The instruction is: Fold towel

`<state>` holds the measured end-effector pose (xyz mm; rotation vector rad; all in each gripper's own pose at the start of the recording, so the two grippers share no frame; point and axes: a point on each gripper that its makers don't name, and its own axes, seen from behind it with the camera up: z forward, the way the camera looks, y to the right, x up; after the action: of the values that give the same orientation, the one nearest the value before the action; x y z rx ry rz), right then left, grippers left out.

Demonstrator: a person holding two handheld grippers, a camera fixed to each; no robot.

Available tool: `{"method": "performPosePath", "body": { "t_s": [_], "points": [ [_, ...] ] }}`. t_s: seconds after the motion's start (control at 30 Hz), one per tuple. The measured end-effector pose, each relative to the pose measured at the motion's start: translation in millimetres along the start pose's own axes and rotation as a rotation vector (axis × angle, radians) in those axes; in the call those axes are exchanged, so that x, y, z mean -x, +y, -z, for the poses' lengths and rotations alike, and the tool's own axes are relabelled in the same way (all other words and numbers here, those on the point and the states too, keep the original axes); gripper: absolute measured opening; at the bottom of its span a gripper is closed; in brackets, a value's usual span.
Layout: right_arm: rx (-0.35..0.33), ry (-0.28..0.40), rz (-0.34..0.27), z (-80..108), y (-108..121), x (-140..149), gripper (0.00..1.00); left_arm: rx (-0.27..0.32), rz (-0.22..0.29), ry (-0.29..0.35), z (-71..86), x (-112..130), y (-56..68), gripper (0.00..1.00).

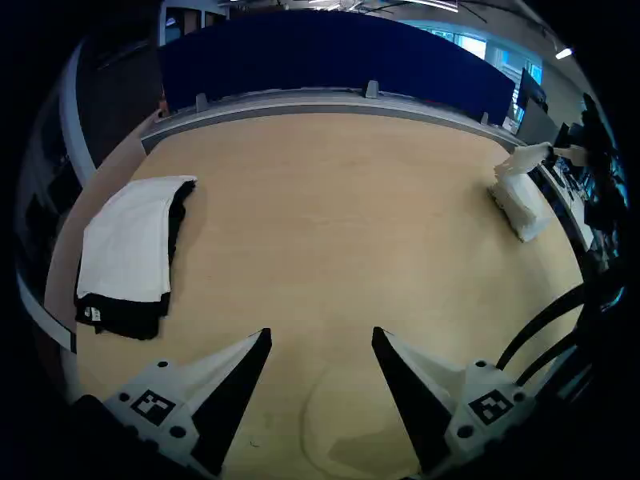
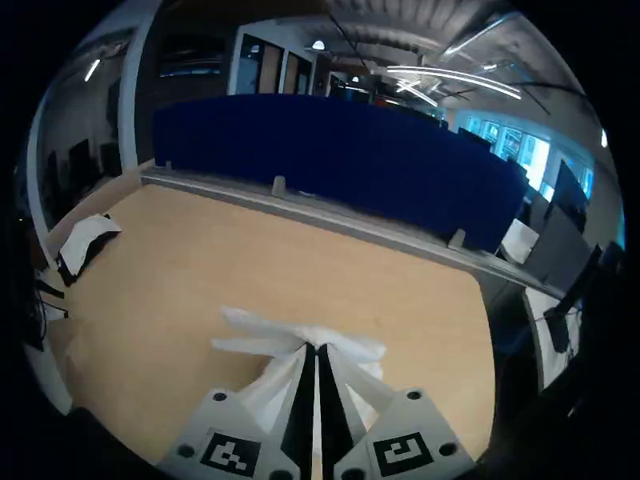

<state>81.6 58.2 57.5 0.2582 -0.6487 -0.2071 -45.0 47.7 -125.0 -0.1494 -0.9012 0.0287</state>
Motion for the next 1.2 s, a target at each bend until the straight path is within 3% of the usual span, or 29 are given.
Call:
{"method": "performPosePath", "body": {
  "t_s": [0.3,0.7,1.0,1.2],
  "points": [
    [0.034,-0.065,-0.054,13.8,16.0,52.7,0.02,0.007,-0.011,0.001,-0.2,-1.3,5.1,0.93],
    [0.105,-0.179,-0.164,8.8,36.9,134.7,0.02,0.006,-0.013,0.004,3.2,-0.9,5.8,0.93],
    [0.124,-0.242,-0.202,-3.5,33.3,173.6,0.03,0.007,-0.018,0.007,3.8,-3.1,6.3,0.93],
    [0.138,-0.251,-0.221,-4.4,33.4,182.4,0.06,0.009,-0.019,0.010,5.4,-5.3,6.3,0.93]
  ]
}}
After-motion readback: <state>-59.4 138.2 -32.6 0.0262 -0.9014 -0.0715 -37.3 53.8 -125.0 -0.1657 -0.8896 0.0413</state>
